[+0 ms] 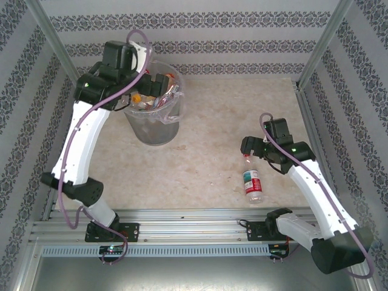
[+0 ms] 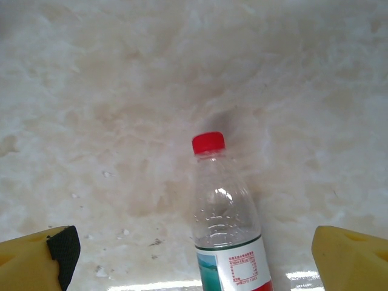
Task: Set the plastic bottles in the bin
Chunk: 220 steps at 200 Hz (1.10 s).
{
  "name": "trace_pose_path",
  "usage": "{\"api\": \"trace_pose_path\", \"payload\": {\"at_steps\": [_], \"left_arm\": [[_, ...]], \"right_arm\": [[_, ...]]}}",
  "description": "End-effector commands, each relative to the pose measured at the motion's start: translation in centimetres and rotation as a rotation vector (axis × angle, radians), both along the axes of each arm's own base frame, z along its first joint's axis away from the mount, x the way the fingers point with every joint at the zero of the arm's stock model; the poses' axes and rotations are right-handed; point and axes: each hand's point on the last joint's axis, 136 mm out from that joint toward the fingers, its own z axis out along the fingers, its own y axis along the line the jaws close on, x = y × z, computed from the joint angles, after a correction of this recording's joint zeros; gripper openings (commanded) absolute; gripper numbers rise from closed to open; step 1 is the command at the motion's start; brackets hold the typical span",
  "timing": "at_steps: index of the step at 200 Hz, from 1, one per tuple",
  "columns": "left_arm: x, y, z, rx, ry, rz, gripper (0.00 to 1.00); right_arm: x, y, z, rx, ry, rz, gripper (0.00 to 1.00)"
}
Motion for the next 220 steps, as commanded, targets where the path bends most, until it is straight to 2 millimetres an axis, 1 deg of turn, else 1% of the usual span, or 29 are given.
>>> {"api": "trace_pose_path", "payload": {"at_steps": [1, 15, 36, 64, 80, 94, 110, 126, 138, 154, 170, 220], "left_arm": [[-1.6, -2.3, 1.4, -0.116, -0.044, -0.105, 1.00], [-3.0, -3.3, 1.5, -0.149, -0.055, -0.158, 1.00], [-5.3, -5.2, 0.8, -0.194, -0.060, -0.265, 1.00], [-8.5, -8.5, -0.5, -0.270, -0.065, -0.447, 1.00], [-10.1, -10.5, -2.2, -0.280, -0.042, -0.537, 1.00], [-11.3, -12.3, -4.1, -0.272, -0.002, -0.608, 1.00], [-12.5, -14.3, -6.0, -0.272, 0.046, -0.682, 1.00], [-13.4, -16.1, -7.4, -0.273, 0.085, -0.741, 1.00], [-13.8, -17.2, -8.5, -0.286, 0.119, -0.768, 1.00], [-14.2, -18.1, -9.6, -0.311, 0.163, -0.787, 1.00], [-14.5, -18.4, -10.5, -0.295, 0.188, -0.797, 1.00], [-14.3, -18.3, -11.4, -0.260, 0.196, -0.776, 1.00]], "right_arm": [[-0.2, -1.0, -2.2, -0.039, 0.069, -0.047, 0.98], [-0.1, -1.2, -3.1, -0.049, 0.095, -0.052, 0.98], [0.1, -1.5, -4.2, -0.065, 0.133, -0.055, 0.98], [0.5, -1.6, -5.4, -0.077, 0.175, -0.039, 0.98], [0.7, -1.4, -6.3, -0.084, 0.210, -0.017, 0.98], [0.7, -1.2, -7.0, -0.091, 0.248, 0.003, 0.98], [0.9, -0.3, -7.7, -0.061, 0.276, 0.042, 0.96], [1.0, 0.3, -8.7, -0.041, 0.308, 0.061, 0.94], [1.0, 0.5, -9.5, -0.050, 0.332, 0.065, 0.93], [0.8, 0.7, -10.5, -0.066, 0.365, 0.075, 0.92], [0.6, 0.7, -11.4, -0.084, 0.393, 0.074, 0.91], [0.7, 1.2, -13.9, -0.106, 0.452, 0.082, 0.87]]}}
